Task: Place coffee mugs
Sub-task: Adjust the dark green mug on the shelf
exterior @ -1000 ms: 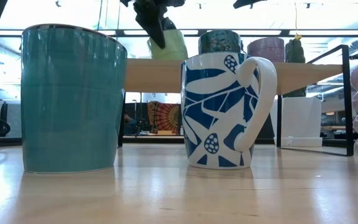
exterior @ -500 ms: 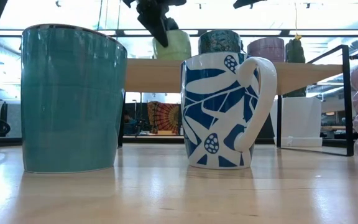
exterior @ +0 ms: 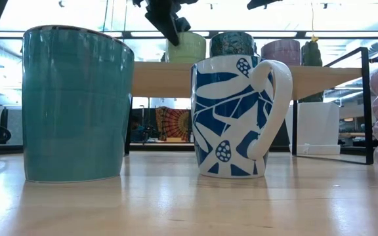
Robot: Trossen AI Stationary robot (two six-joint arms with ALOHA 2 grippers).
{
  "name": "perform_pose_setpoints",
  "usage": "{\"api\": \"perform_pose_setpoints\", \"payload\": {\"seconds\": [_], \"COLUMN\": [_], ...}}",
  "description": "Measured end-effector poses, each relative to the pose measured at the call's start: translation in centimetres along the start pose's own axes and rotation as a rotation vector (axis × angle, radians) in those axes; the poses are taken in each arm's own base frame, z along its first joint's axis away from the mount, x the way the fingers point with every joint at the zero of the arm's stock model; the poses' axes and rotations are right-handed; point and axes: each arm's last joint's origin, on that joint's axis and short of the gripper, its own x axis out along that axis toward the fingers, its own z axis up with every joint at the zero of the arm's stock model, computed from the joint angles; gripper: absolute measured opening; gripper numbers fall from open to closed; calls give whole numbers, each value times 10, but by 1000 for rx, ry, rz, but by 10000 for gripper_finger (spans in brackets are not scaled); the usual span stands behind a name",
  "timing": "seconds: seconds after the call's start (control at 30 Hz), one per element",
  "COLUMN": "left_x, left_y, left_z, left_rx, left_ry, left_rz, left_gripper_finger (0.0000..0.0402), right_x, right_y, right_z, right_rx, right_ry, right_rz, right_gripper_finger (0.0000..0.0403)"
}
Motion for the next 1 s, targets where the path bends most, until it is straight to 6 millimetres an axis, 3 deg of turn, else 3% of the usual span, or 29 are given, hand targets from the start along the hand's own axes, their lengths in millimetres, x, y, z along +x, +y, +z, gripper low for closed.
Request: {"api": "perform_pose_setpoints", "payload": {"seconds": [0.6,0.8,1.0], "left_x": [-6,-27,-61], "left_y": [-2,-4,-8], "left_z": [0,-1,0], "left_rx": [13,9,-1], "left_ry": [-12,-75,-218], "left_rz": [6,55,124], "left_gripper_finger": [194,194,194], "right_x": [0,0,0], "right_y": [0,0,0], "right_z": [0,0,0], "right_rx": [-7,-7,-7], "right_ry": [-1,-1,-1], "right_rz": [-2,-2,-2], "right_gripper_finger": [306,306,306]}}
